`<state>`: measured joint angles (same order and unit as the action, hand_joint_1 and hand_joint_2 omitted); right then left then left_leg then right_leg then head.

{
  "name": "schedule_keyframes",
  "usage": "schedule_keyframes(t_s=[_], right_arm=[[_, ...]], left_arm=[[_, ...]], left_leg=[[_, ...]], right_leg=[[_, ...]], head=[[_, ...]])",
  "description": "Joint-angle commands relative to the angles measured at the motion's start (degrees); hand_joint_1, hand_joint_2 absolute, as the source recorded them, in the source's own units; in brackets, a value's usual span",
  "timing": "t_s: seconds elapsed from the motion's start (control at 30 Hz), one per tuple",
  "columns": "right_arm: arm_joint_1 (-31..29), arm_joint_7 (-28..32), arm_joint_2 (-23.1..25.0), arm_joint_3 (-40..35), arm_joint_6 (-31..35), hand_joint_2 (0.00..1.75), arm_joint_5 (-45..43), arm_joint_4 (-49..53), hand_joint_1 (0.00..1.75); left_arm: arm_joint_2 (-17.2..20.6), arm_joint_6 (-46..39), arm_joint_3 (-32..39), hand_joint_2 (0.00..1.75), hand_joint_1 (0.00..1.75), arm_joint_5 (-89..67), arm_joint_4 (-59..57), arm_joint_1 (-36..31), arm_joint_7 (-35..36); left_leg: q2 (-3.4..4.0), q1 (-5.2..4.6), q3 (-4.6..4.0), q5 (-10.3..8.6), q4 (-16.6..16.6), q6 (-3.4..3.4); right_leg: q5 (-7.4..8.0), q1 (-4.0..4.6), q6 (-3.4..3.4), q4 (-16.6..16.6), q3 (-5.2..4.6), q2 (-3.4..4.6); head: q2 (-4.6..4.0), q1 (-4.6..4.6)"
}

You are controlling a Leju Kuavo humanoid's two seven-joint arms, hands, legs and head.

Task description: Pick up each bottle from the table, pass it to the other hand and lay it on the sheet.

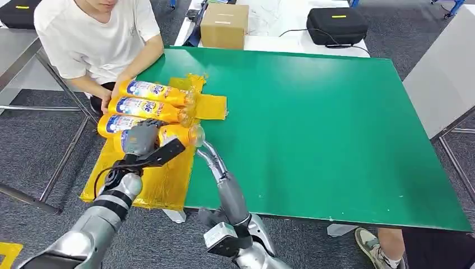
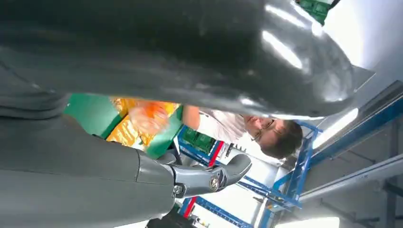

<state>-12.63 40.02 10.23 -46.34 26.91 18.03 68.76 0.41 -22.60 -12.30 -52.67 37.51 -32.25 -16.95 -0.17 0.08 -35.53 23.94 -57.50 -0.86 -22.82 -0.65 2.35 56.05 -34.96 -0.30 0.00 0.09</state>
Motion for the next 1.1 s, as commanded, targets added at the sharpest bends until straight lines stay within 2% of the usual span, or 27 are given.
schedule_keyframes(t_s=[0.03,0.2,0.27,0.33,0.37,0.4,0.7,0.73,0.77,0.8,0.83,1.1], right_arm=[[2.57,-0.02,-2.27,4.30,-2.13,0.00,0.67,3.27,0.00],[3.50,-0.02,-2.60,5.72,-3.22,0.00,0.81,4.35,0.00],[3.63,-0.02,-2.74,6.15,-3.54,0.00,0.40,4.85,0.00],[3.65,-0.02,-2.82,6.37,-3.98,0.00,0.22,5.02,0.00],[3.62,-0.02,-2.79,6.41,-4.10,0.00,0.10,4.95,0.00],[3.51,-0.02,-2.68,6.48,-4.31,0.00,-0.13,4.74,0.00],[3.41,-0.02,-2.57,6.48,-4.46,0.00,-0.26,4.53,0.00],[3.38,-0.02,-2.54,6.15,-4.29,0.00,-0.08,4.37,0.00],[3.43,-0.02,-2.51,5.95,-3.93,0.00,0.11,4.34,0.00],[3.45,-0.02,-2.50,5.67,-3.98,0.00,-0.01,4.36,0.00],[3.35,-0.02,-2.55,5.46,-3.88,0.00,-0.08,4.54,0.00],[2.43,-0.02,-2.83,5.14,-3.84,0.00,-0.39,3.88,0.00]], left_arm=[[3.64,6.17,-5.36,1.75,1.75,-4.57,-1.92,-3.34,5.09],[5.40,12.68,-6.74,1.75,1.75,-6.55,2.76,-1.21,6.04],[6.70,14.81,-7.41,1.75,1.69,-7.04,4.05,-0.85,6.04],[8.13,16.73,-8.40,1.75,1.45,-8.08,4.97,-0.72,6.07],[8.56,17.21,-8.85,1.75,1.45,-8.60,4.91,-0.83,6.15],[9.02,17.87,-9.01,1.75,1.26,-8.71,4.64,-0.90,6.03],[9.10,18.40,-9.18,1.75,1.22,-8.73,4.38,-0.81,5.94],[9.29,18.73,-9.38,1.75,0.65,-8.77,4.51,-0.31,5.85],[9.24,18.83,-9.41,1.75,0.30,-8.71,4.63,0.11,5.82],[9.05,18.90,-9.59,1.75,0.07,-8.74,4.64,0.86,5.84],[8.82,19.02,-9.73,1.75,0.00,-8.75,4.48,1.31,5.89],[8.23,20.94,-11.26,1.75,0.00,-9.74,0.91,0.77,6.16]], left_leg=[[-0.04,0.05,0.31,0.17,-0.01,0.06],[0.00,0.03,0.16,0.10,0.01,0.05],[0.05,0.02,0.07,0.06,0.02,0.04],[0.03,0.02,0.16,0.09,0.02,0.05],[0.06,0.03,0.07,0.06,0.02,0.05],[0.14,0.06,0.24,0.16,-0.02,0.08],[0.06,0.05,0.24,0.14,-0.01,0.06],[0.03,0.05,0.24,0.14,0.00,0.05],[0.02,0.03,0.14,0.07,0.03,0.04],[0.04,0.04,0.28,0.15,0.00,0.06],[0.06,0.01,0.22,0.10,0.05,0.05],[0.01,0.04,0.29,0.13,0.01,0.07]], right_leg=[[-0.17,0.05,-0.08,0.01,0.33,-0.03],[-0.09,0.03,-0.06,-0.01,0.16,0.00],[-0.04,0.02,-0.05,-0.03,0.06,0.05],[-0.07,0.02,-0.06,-0.02,0.16,0.05],[-0.03,0.03,-0.06,-0.02,0.07,0.07],[-0.10,0.06,-0.10,0.01,0.21,0.15],[-0.12,0.05,-0.07,0.01,0.23,0.07],[-0.12,0.05,-0.07,0.01,0.24,0.04],[-0.07,0.03,-0.05,-0.01,0.14,0.02],[-0.13,0.04,-0.08,0.01,0.27,0.05],[-0.09,0.01,-0.06,-0.01,0.20,0.07],[-0.13,0.04,-0.09,0.01,0.28,0.04]], head=[[0.00,0.00],[0.00,0.00],[0.00,0.00],[0.00,0.02],[0.00,0.02],[0.00,0.00],[0.00,0.00],[0.00,0.02],[0.00,0.02],[0.00,0.02],[0.00,0.02],[0.00,0.00]])
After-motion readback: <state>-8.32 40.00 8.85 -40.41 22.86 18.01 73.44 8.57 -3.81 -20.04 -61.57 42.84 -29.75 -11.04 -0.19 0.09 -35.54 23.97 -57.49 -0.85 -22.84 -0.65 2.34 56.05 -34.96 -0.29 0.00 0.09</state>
